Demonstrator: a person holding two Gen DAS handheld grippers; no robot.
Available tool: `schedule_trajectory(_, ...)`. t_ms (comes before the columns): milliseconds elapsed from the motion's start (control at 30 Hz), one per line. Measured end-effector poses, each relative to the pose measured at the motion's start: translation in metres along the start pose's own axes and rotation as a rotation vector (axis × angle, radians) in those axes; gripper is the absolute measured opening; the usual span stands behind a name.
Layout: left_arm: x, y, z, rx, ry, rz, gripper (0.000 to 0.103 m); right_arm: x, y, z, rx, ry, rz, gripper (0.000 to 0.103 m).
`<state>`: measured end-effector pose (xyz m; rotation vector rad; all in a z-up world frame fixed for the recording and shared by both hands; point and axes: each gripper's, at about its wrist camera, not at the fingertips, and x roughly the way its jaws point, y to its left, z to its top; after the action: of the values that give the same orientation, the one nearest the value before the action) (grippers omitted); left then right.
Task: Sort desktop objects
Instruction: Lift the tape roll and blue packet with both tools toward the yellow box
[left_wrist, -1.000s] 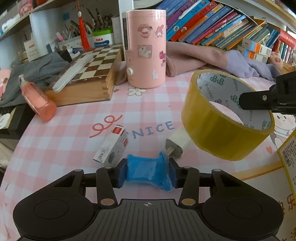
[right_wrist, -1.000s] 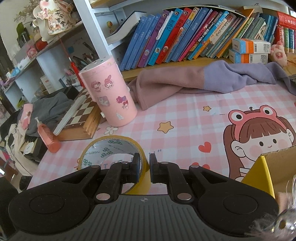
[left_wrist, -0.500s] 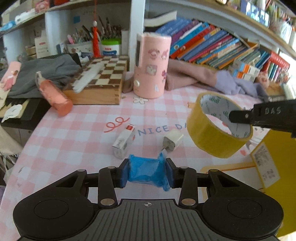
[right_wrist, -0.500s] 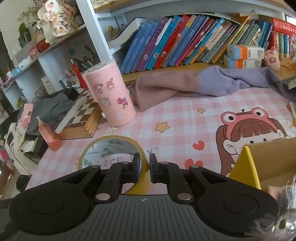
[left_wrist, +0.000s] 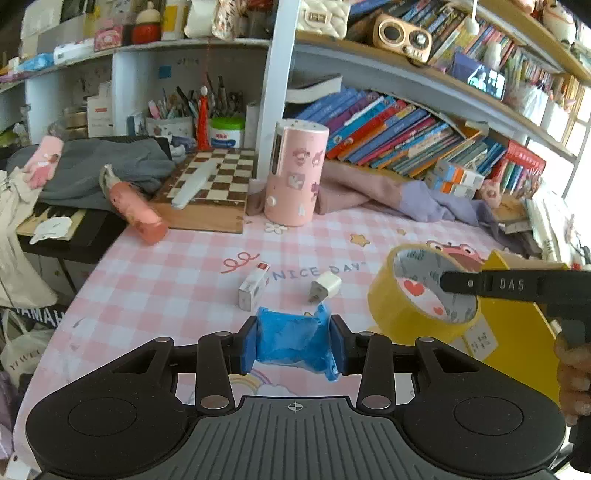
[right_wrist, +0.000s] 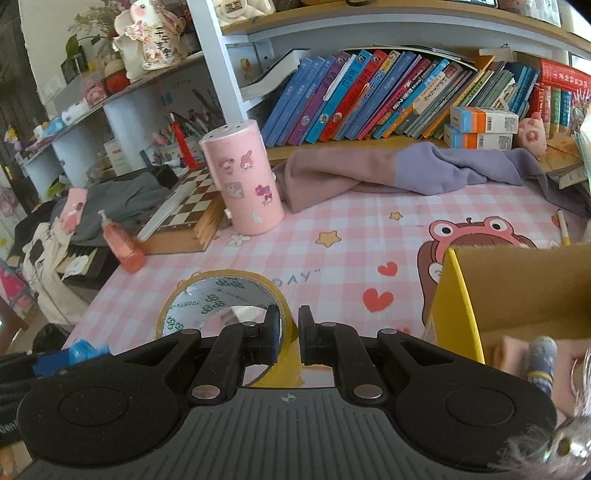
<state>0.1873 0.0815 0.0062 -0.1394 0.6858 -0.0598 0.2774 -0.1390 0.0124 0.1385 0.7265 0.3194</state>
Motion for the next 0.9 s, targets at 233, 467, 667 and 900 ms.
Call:
schedule_trajectory(233, -0.028, 0.008, -0.011, -0.025, -0.018, -0.027, 0.038, -0.028, 0.009, -0.016, -0.019, 0.007, 0.016, 0.009)
schedule_trajectory(467, -0.045, 0.010, -0.021, -0.032, -0.033, -0.059, 0.038, -0.052, 0.023, -0.036, -0.025, 0.020, 0.027, 0.009)
schedule_trajectory(667, -0.058, 0.014, -0.037, -0.022, -0.020, -0.083, 0.038, -0.067, 0.031, -0.054, -0.015, 0.033, 0.020, 0.009)
schedule_trajectory(900, -0.082, 0.025, -0.058, -0.014, 0.007, -0.097, 0.038, -0.083, 0.047, -0.081, 0.002, 0.057, 0.014, 0.009)
